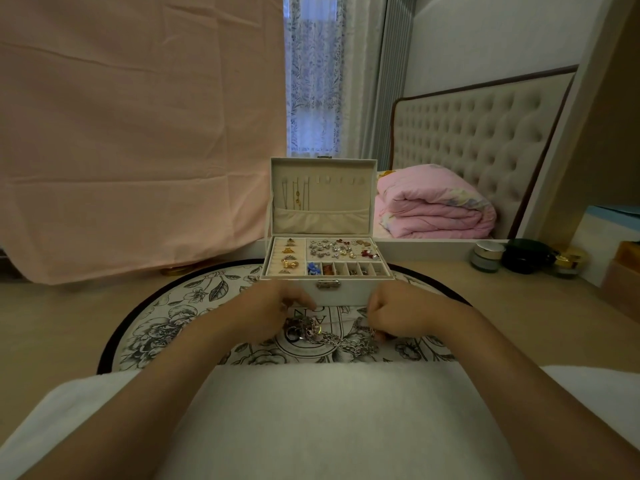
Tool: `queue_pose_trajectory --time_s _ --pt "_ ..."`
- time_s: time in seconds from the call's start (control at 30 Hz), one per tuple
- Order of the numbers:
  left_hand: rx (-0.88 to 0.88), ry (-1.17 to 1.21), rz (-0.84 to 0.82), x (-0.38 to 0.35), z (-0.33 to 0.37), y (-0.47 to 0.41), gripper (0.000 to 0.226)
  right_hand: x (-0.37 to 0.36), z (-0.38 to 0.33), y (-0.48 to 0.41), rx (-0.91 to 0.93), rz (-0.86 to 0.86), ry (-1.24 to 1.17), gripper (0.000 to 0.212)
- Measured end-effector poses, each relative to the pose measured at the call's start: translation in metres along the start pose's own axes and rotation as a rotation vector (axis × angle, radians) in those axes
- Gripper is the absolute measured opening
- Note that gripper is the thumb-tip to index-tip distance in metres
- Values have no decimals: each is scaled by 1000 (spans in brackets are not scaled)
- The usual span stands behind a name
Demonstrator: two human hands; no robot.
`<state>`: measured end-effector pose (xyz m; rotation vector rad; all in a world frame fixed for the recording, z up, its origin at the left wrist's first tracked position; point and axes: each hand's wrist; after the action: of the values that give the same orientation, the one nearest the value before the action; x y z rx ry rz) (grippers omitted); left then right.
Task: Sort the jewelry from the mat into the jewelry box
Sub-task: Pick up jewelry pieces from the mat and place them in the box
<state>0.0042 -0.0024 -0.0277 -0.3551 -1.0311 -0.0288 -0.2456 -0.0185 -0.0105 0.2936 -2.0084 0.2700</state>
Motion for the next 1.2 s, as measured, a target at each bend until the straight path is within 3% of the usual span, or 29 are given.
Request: queue_pose_trajectory --time_s 0.1,0.17,0.23,0.33,0.5,0.73,0.87,1.0,1.13,1.2 --pt "-43 -83 -141 -3 -4 3 62 -2 -7 -2 0 45 184 29" --pt "-42 -74 -135 -2 -5 4 55 -7 -18 -1 87 170 289 24" --pt "-39 -74 -89 -5 -6 4 50 -17 -29 2 162 245 222 20" --pt "-37 -101 -7 -12 -7 6 53 -35 -39 3 208 133 148 22" --pt "-43 -90 51 -11 -7 10 37 -36 -32 2 174 106 156 12" --pt "-4 -106 85 -5 -13 16 24 -33 -31 4 -40 221 -302 41" --pt "46 -176 67 0 -18 14 25 -28 -30 1 -138 272 -503 42" --pt "153 -353 66 6 -23 11 22 -29 -19 -3 -10 303 -381 41" --pt "198 -562 111 10 -29 10 27 -37 -17 -3 51 120 -262 44" --pt "156 -494 143 9 -27 9 26 -40 -20 -3 78 99 -222 45"
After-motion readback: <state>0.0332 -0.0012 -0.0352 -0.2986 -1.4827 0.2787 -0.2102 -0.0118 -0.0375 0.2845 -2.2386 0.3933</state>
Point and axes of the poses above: each hand's wrist, its own y-axis away from the middle knuckle, its own x-axis out of the back of the hand, z = x × y, and after that the axes turned 15 degrees about z, right-handed
